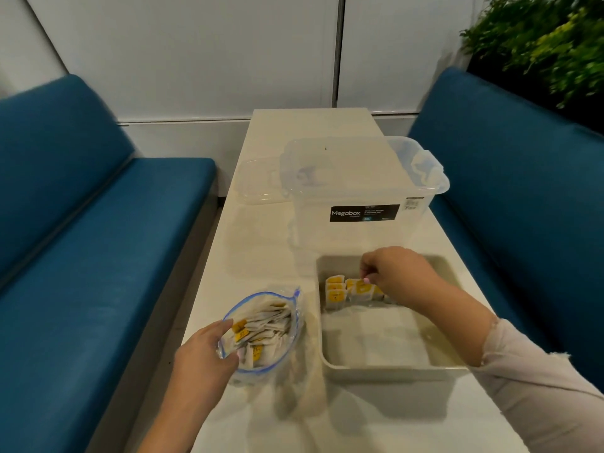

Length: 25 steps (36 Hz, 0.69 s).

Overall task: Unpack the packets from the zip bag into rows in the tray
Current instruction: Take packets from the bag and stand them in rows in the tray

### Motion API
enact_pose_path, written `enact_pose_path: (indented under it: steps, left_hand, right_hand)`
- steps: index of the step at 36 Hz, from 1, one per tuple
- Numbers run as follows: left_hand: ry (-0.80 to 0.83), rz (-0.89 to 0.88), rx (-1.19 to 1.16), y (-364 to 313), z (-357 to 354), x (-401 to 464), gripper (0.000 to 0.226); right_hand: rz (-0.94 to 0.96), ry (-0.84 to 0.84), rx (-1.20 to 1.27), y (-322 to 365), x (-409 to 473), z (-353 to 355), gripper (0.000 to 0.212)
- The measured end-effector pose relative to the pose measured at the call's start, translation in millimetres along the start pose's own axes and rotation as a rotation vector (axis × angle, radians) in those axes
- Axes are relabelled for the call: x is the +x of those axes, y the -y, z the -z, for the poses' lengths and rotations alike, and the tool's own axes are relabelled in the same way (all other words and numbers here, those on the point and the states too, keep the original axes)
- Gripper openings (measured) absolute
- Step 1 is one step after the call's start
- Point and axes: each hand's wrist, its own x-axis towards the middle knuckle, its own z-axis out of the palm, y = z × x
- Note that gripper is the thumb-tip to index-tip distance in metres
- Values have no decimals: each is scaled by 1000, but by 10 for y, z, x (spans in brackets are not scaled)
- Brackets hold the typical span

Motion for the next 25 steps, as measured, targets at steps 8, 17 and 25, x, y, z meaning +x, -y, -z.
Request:
enact_pose_path:
  steps: [8, 17, 25]
  left_hand:
    - [-3, 9, -26, -14, -2, -40, 51]
    - [-2, 24, -45, -18, 2, -52, 51]
    - [-4, 29, -41, -14, -14, -38, 52]
  right_hand:
    - [-14, -49, -81, -141, 123, -357, 12]
    - [-30, -96, -67, -163, 237, -541, 13]
    - [-61, -81, -66, -164, 283, -621, 15]
